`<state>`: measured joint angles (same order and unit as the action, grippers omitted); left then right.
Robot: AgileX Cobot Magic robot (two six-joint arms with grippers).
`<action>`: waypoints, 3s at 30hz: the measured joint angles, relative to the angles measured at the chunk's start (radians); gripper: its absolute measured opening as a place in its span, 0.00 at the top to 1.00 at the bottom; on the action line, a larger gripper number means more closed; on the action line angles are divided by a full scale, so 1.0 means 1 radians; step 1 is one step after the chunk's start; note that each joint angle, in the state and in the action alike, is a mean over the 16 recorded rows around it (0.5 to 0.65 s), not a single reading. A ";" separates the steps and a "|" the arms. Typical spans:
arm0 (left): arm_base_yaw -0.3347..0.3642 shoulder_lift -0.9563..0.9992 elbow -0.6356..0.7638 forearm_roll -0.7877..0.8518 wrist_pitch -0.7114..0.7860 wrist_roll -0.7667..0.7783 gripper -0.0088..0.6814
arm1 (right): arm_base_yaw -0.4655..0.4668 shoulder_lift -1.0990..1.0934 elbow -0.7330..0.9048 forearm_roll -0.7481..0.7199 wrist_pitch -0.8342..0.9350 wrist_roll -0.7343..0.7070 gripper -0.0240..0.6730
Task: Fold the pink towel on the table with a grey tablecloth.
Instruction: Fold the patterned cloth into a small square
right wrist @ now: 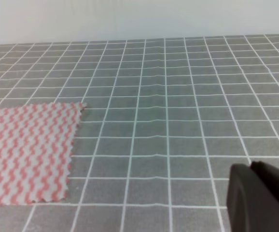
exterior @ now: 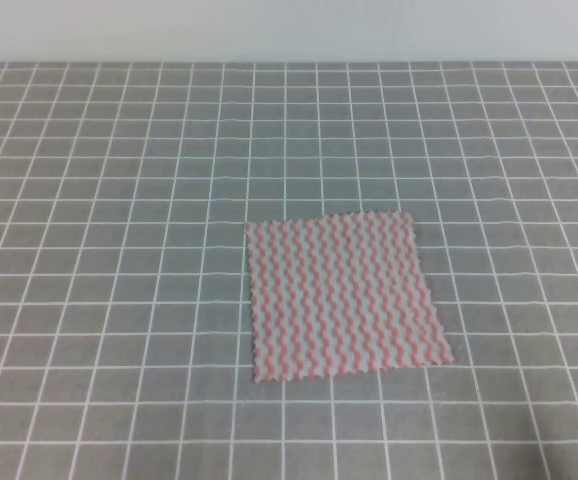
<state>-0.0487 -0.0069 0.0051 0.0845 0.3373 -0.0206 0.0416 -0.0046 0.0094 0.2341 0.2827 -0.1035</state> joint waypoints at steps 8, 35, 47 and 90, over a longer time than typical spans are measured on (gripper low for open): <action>0.000 0.003 -0.001 -0.123 -0.089 -0.030 0.99 | 0.000 0.000 0.002 0.287 -0.011 0.000 0.99; 0.000 -0.001 -0.017 -0.714 -0.314 -0.143 0.99 | 0.000 0.013 -0.010 0.855 0.027 -0.014 0.99; 0.000 0.322 -0.266 -0.723 -0.042 0.179 0.99 | 0.000 0.238 -0.128 0.799 0.086 -0.201 0.99; -0.386 1.372 -0.740 -0.539 0.194 0.470 0.99 | 0.343 1.640 -1.007 0.040 0.502 -0.017 0.83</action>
<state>-0.4345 1.3651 -0.7354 -0.4549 0.5317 0.4495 0.3843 1.6352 -0.9975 0.2746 0.7847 -0.1202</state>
